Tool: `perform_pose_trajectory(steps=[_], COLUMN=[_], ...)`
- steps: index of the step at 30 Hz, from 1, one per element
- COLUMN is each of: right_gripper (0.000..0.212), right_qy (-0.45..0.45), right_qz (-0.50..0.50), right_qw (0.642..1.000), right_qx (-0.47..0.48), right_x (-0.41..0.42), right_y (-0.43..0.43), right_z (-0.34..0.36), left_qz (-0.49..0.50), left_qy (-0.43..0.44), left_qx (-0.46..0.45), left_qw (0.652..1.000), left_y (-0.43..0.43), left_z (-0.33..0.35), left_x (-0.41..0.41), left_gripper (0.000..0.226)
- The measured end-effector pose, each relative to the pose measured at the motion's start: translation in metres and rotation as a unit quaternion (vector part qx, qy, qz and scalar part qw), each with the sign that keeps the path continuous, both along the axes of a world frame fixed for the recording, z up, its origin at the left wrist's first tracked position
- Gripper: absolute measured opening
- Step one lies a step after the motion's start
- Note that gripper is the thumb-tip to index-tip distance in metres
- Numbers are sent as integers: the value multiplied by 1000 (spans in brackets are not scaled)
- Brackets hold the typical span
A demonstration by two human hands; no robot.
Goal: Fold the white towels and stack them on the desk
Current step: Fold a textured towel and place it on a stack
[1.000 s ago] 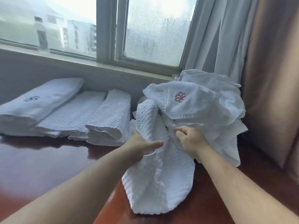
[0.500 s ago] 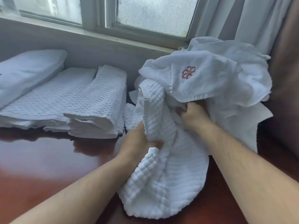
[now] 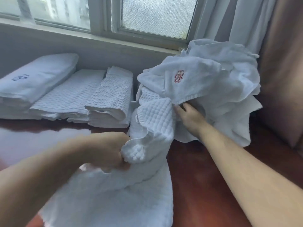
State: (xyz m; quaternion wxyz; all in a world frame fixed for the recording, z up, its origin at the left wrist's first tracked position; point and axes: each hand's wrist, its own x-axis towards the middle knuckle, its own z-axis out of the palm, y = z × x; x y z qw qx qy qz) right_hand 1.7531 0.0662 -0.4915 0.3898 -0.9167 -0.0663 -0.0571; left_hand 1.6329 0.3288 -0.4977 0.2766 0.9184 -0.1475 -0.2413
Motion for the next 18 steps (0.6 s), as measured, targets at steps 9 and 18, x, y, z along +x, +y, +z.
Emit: perform_pose_trajectory(steps=[9, 18], right_gripper=[65, 26], right_qy=[243, -23], right_qz=[30, 57], right_qw=[953, 940], right_qx=[176, 336], right_x=[-40, -46], right_y=[33, 59], right_z=[9, 45], left_qz=[73, 193], left_qy=[-214, -415], left_qx=[97, 89], left_qw=[969, 885], left_y=[-53, -19], left_z=[-7, -4], left_x=[-35, -32], left_gripper=[80, 81])
